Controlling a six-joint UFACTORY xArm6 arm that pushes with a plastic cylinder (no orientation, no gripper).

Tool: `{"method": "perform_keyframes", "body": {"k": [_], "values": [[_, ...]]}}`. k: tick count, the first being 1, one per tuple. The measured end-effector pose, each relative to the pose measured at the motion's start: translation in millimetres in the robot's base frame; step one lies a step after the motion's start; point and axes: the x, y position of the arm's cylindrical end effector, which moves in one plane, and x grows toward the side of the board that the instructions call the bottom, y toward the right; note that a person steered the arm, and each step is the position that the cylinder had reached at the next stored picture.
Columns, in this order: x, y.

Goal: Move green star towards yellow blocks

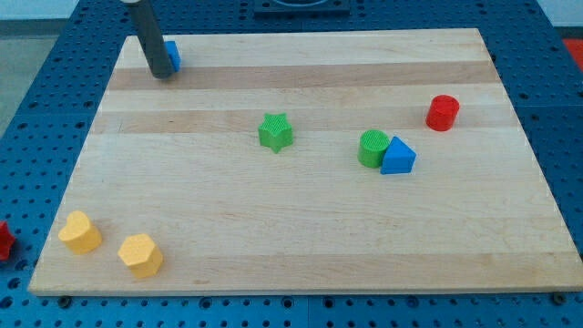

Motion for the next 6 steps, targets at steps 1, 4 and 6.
{"method": "perform_keyframes", "body": {"k": [1, 4, 6], "values": [[-0.6, 0.0], [15.5, 20.8], [21.7, 50.3]]}}
